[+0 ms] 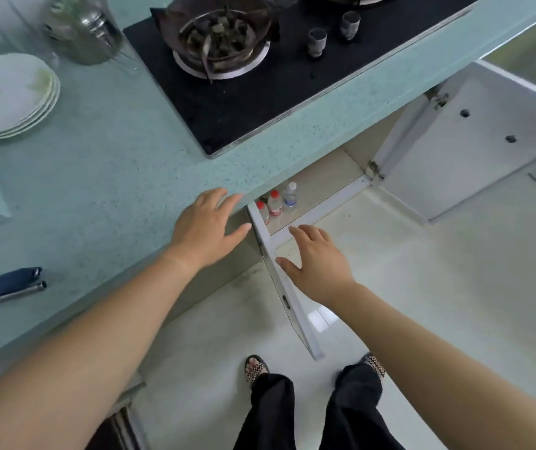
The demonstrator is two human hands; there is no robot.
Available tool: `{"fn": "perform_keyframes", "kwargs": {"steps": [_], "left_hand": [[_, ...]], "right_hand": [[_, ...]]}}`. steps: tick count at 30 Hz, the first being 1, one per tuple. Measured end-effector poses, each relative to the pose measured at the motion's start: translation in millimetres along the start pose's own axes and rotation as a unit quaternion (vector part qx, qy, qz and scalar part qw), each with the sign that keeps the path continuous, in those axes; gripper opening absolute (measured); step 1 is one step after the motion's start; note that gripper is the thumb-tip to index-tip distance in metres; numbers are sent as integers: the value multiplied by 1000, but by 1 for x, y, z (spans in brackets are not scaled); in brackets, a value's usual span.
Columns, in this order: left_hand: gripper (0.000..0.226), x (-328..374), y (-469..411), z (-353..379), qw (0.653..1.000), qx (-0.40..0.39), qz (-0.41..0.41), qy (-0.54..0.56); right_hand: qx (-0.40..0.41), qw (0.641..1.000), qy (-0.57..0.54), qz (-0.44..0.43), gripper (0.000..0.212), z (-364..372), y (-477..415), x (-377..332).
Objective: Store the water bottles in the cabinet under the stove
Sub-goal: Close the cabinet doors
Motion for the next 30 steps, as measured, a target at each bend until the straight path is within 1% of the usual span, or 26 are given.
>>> {"fn": "perform_keyframes", "kwargs": {"steps": [3, 6, 8, 11, 13, 19, 21, 23, 26, 30], "left_hand": [[60, -9, -32, 26, 998, 1, 59, -31], [55, -16, -48, 46, 992, 49, 107, -51], [51, -19, -51, 57, 989, 81, 117, -44], [43, -21, -55, 62, 988, 104, 110, -8], [41, -21, -56, 62, 987, 116, 110, 11], [44, -24, -56, 64, 983, 138, 116, 45], [45, -25, -57, 65, 981, 146, 116, 43], [44, -24, -58, 65, 981, 153, 114, 42], [40, -22, -58, 65, 983, 151, 100, 41], [40, -16, -61, 64, 987, 134, 72, 44]], "right_hand": [[7, 999, -25, 34, 59, 27, -20, 2], [5, 998, -42, 50, 55, 47, -33, 2], [13, 997, -51, 51, 48, 56, -39, 5], [34, 996, -71, 32, 36, 63, -41, 10], [39, 997, -69, 19, 32, 64, -40, 13], [75, 993, -90, 22, 32, 51, -42, 28], [90, 992, -85, 16, 33, 43, -42, 37], [112, 991, -69, 3, 29, 34, -44, 46], [140, 989, -54, -7, 21, 20, -49, 62], [140, 988, -26, -54, 20, 1, -65, 85]]}}
Point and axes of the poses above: each hand's wrist, its own y-axis away from the middle knuckle, its own z-axis out of the palm, x = y × z, the point moved 1 cm from there along -y, towards the middle knuckle, and after that the axes turned 14 degrees about -y, right-handed, at the moved point
